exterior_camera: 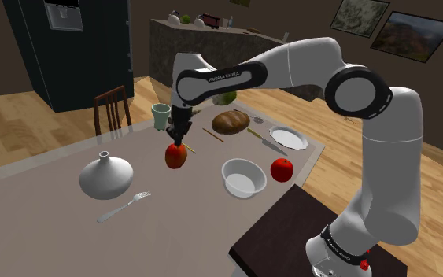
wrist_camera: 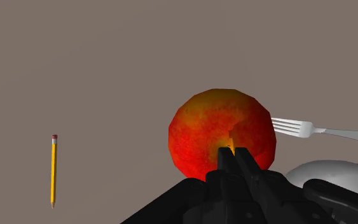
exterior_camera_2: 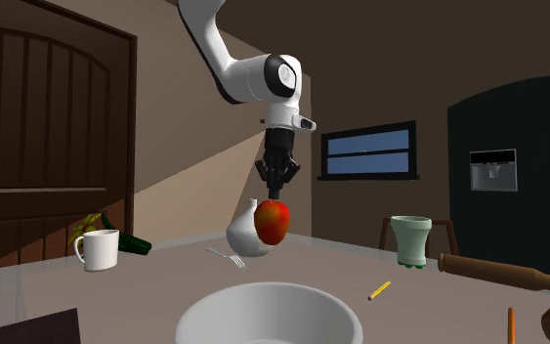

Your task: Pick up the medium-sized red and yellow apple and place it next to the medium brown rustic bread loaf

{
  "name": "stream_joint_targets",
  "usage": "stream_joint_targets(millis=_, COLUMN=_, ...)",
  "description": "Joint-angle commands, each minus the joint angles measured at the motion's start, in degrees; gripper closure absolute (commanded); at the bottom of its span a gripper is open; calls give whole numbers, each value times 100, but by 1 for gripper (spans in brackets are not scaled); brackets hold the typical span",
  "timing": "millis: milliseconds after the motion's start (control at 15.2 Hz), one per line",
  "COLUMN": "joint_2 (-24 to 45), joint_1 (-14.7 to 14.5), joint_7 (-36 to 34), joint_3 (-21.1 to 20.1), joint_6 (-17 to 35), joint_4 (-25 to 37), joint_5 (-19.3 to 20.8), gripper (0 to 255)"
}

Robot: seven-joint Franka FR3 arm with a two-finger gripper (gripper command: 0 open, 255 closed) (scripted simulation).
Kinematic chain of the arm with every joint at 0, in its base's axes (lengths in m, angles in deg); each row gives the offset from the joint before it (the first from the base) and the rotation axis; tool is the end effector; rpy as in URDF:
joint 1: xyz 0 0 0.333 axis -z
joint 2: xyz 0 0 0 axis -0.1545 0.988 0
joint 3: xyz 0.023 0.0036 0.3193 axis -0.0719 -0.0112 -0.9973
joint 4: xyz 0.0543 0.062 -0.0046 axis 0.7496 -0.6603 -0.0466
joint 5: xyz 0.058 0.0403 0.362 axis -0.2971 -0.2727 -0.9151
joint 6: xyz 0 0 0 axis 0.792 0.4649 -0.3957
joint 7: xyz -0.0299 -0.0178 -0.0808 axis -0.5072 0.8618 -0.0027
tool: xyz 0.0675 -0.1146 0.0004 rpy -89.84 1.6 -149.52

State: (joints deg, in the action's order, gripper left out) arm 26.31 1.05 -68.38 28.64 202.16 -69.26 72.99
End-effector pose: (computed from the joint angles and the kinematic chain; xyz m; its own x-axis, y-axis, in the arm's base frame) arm 0.6352 0.2000 0.3253 0.9653 0.2556 -0.0537 0.2507 -0.9644 -0.0840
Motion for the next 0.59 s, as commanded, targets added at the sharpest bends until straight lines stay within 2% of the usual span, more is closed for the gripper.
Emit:
stream_joint_targets(millis=0, joint_2=-70, joint_1=7, joint_7=2, joint_3=-6, joint_6=-119, joint_4=48, joint_5=-11, gripper=255)
stream_joint_targets(millis=528, joint_2=-275, joint_1=15, joint_7=-11, joint_3=-27, joint_6=-634, joint_4=361, joint_5=-43, gripper=255)
